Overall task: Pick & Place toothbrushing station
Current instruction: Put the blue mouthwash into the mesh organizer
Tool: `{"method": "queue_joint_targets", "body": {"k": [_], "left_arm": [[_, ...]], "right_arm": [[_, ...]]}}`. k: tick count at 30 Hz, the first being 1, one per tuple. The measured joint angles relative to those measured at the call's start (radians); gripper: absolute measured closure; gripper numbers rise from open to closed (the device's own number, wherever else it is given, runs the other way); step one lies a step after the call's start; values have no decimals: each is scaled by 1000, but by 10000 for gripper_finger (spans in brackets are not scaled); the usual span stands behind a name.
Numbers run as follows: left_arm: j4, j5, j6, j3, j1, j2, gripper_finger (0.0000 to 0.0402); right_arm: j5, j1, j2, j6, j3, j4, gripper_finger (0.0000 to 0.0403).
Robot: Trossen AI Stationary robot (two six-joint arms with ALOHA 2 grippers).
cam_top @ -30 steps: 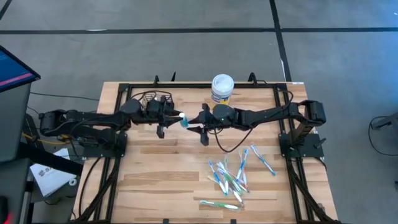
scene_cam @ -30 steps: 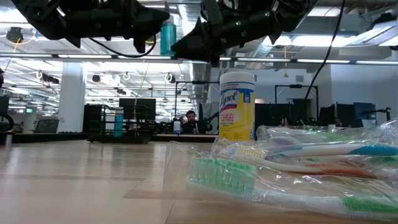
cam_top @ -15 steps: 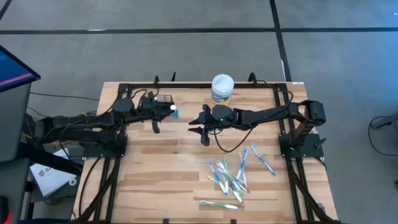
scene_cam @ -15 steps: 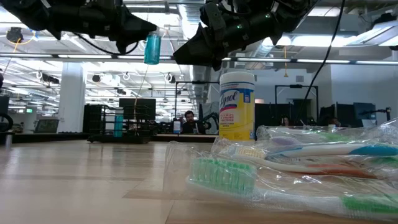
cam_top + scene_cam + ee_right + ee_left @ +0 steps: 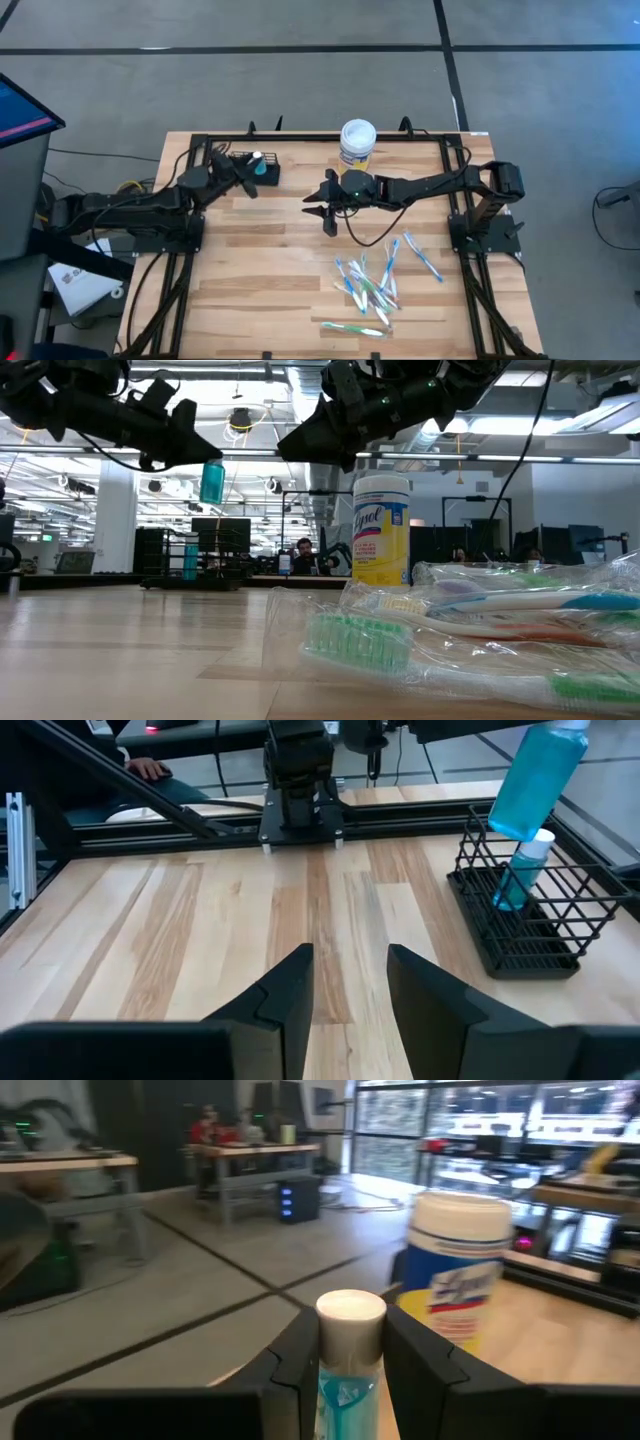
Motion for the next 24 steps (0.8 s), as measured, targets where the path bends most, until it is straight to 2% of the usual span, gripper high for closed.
{"method": "queue_joint_targets", "body": {"k": [11,15,24], "left_arm": [[2,-107,0,-6,0,10,326],[8,-168,-4,-44,0,10,326],[257,-184,-2,-171,13,10,326]], "right_arm": [[0,0,0,4,0,0,283],[0,0,0,4,0,1,283],[0,0,0,4,0,12,283]]}}
